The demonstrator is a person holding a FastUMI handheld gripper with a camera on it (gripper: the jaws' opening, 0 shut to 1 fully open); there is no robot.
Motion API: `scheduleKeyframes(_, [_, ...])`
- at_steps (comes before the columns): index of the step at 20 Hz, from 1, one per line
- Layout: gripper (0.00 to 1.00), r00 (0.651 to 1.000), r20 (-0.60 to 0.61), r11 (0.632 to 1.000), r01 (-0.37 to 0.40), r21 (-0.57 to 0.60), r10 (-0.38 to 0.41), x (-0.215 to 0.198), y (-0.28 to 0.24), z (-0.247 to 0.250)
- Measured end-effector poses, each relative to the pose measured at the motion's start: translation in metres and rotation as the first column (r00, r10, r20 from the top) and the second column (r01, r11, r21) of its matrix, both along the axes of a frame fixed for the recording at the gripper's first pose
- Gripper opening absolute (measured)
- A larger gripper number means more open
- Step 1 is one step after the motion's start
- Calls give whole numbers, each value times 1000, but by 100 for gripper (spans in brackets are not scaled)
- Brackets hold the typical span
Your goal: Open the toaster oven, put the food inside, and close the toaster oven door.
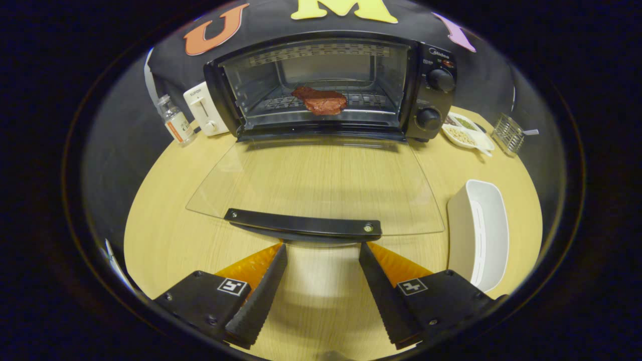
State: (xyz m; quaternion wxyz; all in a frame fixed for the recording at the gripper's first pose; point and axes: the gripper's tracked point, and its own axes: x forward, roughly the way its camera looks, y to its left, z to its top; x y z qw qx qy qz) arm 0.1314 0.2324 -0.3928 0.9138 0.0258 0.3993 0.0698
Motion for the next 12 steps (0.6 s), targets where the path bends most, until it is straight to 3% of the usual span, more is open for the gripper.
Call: scheduleKeyframes(12, [94,1000,24,996,16,86,-18,2,1,59])
